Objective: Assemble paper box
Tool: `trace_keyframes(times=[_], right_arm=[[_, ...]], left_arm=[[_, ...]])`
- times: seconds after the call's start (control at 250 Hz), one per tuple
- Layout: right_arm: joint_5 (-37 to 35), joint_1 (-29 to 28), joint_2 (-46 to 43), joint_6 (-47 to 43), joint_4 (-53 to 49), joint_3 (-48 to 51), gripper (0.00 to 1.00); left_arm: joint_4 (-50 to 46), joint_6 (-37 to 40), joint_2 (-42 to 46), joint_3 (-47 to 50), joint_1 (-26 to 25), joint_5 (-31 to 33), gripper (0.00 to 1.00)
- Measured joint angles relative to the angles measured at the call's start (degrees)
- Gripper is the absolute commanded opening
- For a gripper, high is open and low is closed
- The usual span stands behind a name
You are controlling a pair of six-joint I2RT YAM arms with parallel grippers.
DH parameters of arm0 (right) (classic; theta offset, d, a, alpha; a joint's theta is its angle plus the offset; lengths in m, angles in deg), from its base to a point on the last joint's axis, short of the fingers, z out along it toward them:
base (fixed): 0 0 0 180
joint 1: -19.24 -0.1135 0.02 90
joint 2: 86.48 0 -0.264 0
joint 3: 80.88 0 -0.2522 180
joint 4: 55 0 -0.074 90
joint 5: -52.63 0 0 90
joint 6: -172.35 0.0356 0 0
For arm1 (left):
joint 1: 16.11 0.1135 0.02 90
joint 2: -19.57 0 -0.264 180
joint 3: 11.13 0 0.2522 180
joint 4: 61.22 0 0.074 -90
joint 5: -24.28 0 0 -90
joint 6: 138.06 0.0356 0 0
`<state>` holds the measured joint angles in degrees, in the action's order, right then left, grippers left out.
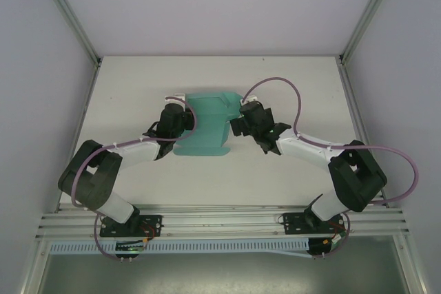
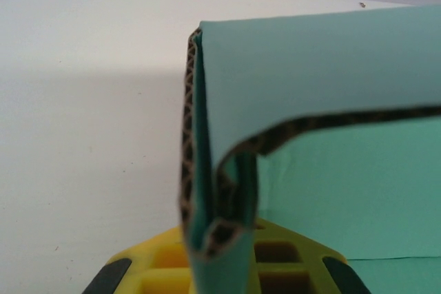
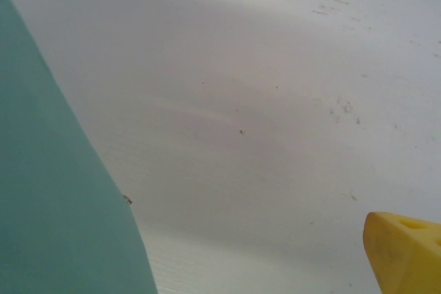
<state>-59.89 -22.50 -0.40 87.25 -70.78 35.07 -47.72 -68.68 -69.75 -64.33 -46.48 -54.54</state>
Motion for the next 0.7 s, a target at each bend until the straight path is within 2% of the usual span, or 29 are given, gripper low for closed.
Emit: trace_keyframes(times=[0.26, 0.516, 0.699], right_arm=[[-1.31, 0.02, -2.80, -2.12, -0.81, 1.79, 0.99], [4.70, 3.67, -13.86, -0.11, 1.11, 12.59, 0.99], [10.29, 5.22, -16.83, 0.28, 4.61, 14.67, 0.99]], left_arm=[[0.11, 0.11, 0.00, 0.00, -0.79, -0.24, 0.00], [-0.83, -0.28, 0.22, 0.00, -1.57, -1.31, 0.00], [-0.90, -0.31, 1.53, 0.00, -1.57, -3.39, 0.00]])
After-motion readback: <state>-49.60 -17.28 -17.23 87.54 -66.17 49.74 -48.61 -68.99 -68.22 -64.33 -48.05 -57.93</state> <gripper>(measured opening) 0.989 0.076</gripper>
